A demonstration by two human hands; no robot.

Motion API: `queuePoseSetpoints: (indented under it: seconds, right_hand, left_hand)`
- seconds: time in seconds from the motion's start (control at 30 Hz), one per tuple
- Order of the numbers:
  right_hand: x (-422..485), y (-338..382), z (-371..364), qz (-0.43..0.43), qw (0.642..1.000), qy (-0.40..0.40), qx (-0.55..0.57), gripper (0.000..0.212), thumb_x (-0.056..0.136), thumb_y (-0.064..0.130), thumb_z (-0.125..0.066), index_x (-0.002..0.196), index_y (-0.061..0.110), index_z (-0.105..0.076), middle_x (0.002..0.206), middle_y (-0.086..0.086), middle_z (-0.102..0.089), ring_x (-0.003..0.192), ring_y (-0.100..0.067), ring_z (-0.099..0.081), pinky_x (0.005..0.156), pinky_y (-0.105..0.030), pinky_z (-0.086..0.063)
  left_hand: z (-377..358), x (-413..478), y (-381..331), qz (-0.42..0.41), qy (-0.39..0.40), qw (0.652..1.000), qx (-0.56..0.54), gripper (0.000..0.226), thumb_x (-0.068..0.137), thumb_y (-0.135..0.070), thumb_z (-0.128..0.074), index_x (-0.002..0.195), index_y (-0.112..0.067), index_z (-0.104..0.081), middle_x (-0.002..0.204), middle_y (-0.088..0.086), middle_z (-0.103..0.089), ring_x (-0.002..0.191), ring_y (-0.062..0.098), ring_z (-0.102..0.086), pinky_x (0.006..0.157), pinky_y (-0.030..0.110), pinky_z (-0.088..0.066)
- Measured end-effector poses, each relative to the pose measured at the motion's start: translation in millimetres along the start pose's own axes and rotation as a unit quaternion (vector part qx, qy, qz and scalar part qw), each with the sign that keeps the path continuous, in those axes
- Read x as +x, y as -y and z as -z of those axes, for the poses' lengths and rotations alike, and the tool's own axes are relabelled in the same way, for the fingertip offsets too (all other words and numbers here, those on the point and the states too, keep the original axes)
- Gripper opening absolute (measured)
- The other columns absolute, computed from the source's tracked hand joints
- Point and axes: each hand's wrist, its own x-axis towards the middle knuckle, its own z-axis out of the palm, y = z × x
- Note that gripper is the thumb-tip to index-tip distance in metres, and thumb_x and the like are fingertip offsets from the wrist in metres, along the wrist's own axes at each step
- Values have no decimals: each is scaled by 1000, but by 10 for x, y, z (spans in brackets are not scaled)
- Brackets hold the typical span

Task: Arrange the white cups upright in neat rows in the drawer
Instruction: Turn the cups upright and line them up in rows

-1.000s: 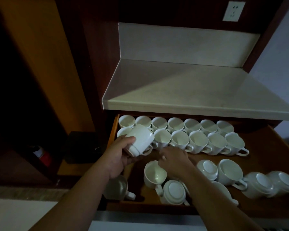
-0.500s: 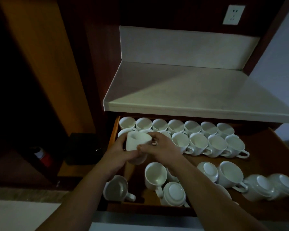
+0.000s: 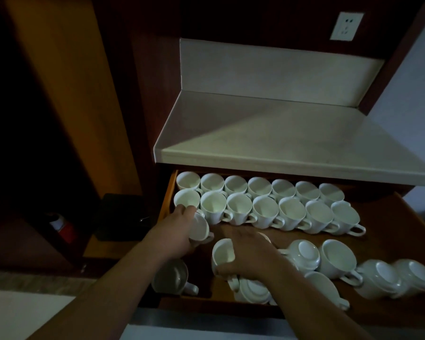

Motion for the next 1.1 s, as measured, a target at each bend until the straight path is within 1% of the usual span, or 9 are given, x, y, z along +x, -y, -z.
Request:
queuePoseSetpoints:
  seconds: [0.07,0.2,0.27,0.4,0.53,0.67,0.8,0.93,1.1]
  right_hand:
    - [-66,32,10,7,999,21,-47,103,54,84,-63,139,27,-44,135,0,-55,123,-25,-53,96,-47,-51]
    - [-88,70,43,1,999,18,-49,82,62,63,-80,128,22,-51,129,-3,-58,118,-25,-57,94,-44,-52]
    - [-67,72,92,-6,1000,2,-26,78,64,61,-78,126,21,-52,126,-3,-60,116,-25,-58,93,-42,-52]
    - [25,117,213,-21,999,-8,28,84,78,57,-74,143,15,-41,135,-7,-51,126,-27,-51,97,-40,-49]
    - [161,160,263,-26,999,-9,39,74,81,50,-75,137,14,-43,132,-10,-49,125,-30,-48,97,-40,-47]
    - [272,180,180,-32,999,1,44,79,83,44,-76,144,14,-37,140,-12,-45,131,-32,-44,99,-43,-48]
    - [314,165,53,-27,998,-6,59,88,87,44,-74,155,14,-27,149,-13,-41,139,-31,-40,108,-43,-43]
    - [341,111,6,-25,996,-25,84,90,85,45,-78,153,15,-28,148,-11,-43,138,-29,-42,107,-40,-41]
    - [354,41,-17,-27,995,-29,95,88,85,32,-80,152,16,-27,149,-8,-36,138,-30,-44,104,-40,-44]
  left_hand:
    - [-34,27,27,0,15,1000,13,80,84,-52,-78,145,-26,-33,145,5,-43,126,27,-53,95,43,-54]
    - [-127,57,100,-14,18,998,56,85,79,-39,-85,145,-27,-33,143,3,-44,129,26,-51,98,41,-53]
    - [-174,60,136,-26,8,996,79,84,80,-41,-84,146,-26,-34,145,2,-47,131,24,-47,103,39,-48]
    - [-269,54,209,-38,-21,991,126,90,83,-50,-77,155,-22,-30,146,1,-49,128,23,-42,107,36,-40]
    - [-319,57,208,-40,-43,989,135,91,84,-55,-75,156,-22,-30,143,3,-51,125,24,-44,109,38,-40]
    - [-291,45,217,-24,-48,992,116,84,84,-39,-81,153,-26,-34,146,-1,-49,130,21,-43,107,35,-42]
    - [-271,24,180,-14,-51,992,113,82,85,-28,-81,151,-28,-32,148,-1,-47,134,22,-43,105,34,-44]
    - [-254,4,155,-14,-49,993,105,77,89,-26,-77,152,-28,-33,155,-1,-39,144,21,-35,111,34,-43]
    - [-218,-23,139,-17,-35,990,138,62,94,-26,-71,149,-26,-44,160,2,-22,149,25,-21,114,36,-42]
